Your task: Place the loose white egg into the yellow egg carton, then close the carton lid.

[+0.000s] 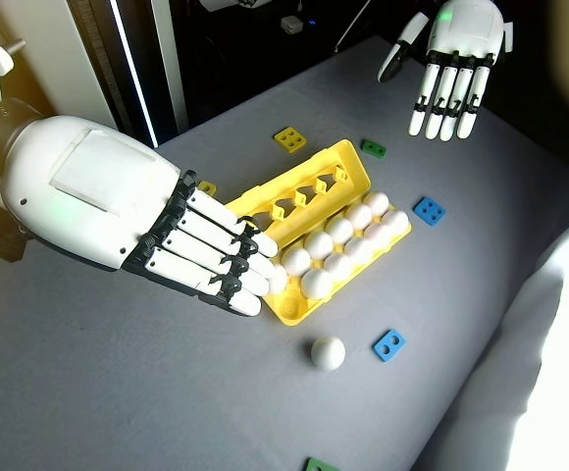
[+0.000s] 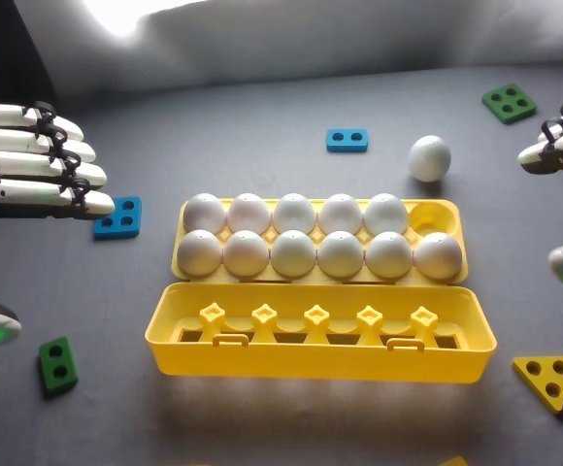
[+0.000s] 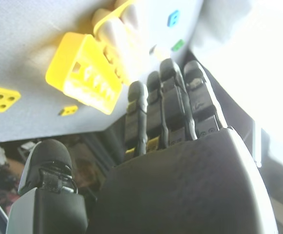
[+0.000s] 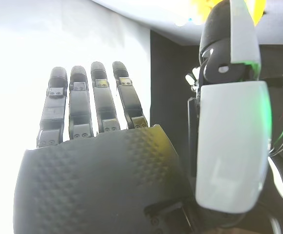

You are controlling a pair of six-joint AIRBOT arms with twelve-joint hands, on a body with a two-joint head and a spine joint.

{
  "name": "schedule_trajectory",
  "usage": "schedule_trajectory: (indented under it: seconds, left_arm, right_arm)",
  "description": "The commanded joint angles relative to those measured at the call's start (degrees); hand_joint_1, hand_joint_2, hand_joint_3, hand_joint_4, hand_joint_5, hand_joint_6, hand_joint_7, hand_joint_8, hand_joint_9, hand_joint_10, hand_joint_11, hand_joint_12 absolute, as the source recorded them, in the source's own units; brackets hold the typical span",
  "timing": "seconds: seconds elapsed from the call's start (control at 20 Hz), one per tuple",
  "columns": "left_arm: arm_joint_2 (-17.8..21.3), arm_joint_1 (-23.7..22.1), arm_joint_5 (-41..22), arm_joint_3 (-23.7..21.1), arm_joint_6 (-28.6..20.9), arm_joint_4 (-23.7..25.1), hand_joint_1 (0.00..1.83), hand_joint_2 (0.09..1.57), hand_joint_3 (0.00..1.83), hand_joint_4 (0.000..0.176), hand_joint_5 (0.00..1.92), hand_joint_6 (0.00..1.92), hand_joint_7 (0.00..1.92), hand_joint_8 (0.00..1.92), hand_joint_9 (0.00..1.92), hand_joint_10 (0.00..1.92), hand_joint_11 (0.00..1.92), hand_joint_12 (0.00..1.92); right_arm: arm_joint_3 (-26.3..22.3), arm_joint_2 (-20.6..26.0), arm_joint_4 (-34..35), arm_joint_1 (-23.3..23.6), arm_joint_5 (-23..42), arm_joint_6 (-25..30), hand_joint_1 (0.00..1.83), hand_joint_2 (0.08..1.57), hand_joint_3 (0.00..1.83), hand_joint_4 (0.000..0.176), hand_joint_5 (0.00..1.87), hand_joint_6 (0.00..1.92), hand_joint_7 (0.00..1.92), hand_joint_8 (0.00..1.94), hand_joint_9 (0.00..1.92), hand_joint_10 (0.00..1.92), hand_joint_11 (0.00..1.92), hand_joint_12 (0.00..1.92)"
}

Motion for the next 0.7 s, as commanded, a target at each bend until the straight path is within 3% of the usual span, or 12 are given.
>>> schedule_trajectory:
  seconds: [0.0,0.2,0.35,0.45,0.65]
  left_arm:
    - [1.23,-0.52,-3.60,0.67,-0.51,-3.53,0.00,1.11,0.02,0.000,0.25,0.00,0.21,0.00,0.15,0.00,0.00,0.33]
    - [1.35,-0.37,-3.51,0.66,-0.88,-3.20,0.00,1.11,0.00,0.000,0.25,0.00,0.22,0.00,0.17,0.00,0.00,0.34]
    - [1.36,-0.59,-3.50,0.85,-2.56,-1.82,0.00,1.11,0.00,0.000,0.24,0.00,0.21,0.00,0.16,0.00,0.00,0.34]
    - [1.40,-0.95,-3.26,0.83,-2.94,-1.40,0.00,1.10,0.00,0.000,0.23,0.00,0.21,0.00,0.16,0.00,0.00,0.34]
    - [1.69,-1.21,-3.69,1.62,-8.17,3.84,0.00,1.12,0.00,0.000,0.22,0.00,0.20,0.00,0.15,0.00,0.00,0.31]
  right_arm:
    - [-0.07,0.65,0.08,0.42,6.34,0.26,0.00,1.08,0.03,0.000,0.32,0.00,0.31,0.00,0.27,0.00,0.00,0.64]
    - [-0.02,0.67,0.08,0.50,6.38,-0.18,0.00,1.09,0.01,0.000,0.35,0.01,0.35,0.01,0.32,0.01,0.00,0.75]
    - [0.11,0.68,0.08,1.30,6.57,-4.89,0.00,1.10,0.01,0.000,0.35,0.00,0.36,0.00,0.32,0.01,0.00,0.74]
    - [0.92,0.31,0.08,1.40,5.54,-4.51,0.00,1.09,0.00,0.000,0.35,0.00,0.34,0.00,0.31,0.00,0.00,0.72]
    - [5.44,-4.27,0.07,3.79,1.32,-4.05,0.00,1.09,0.00,0.000,0.31,0.00,0.30,0.00,0.27,0.00,0.00,0.66]
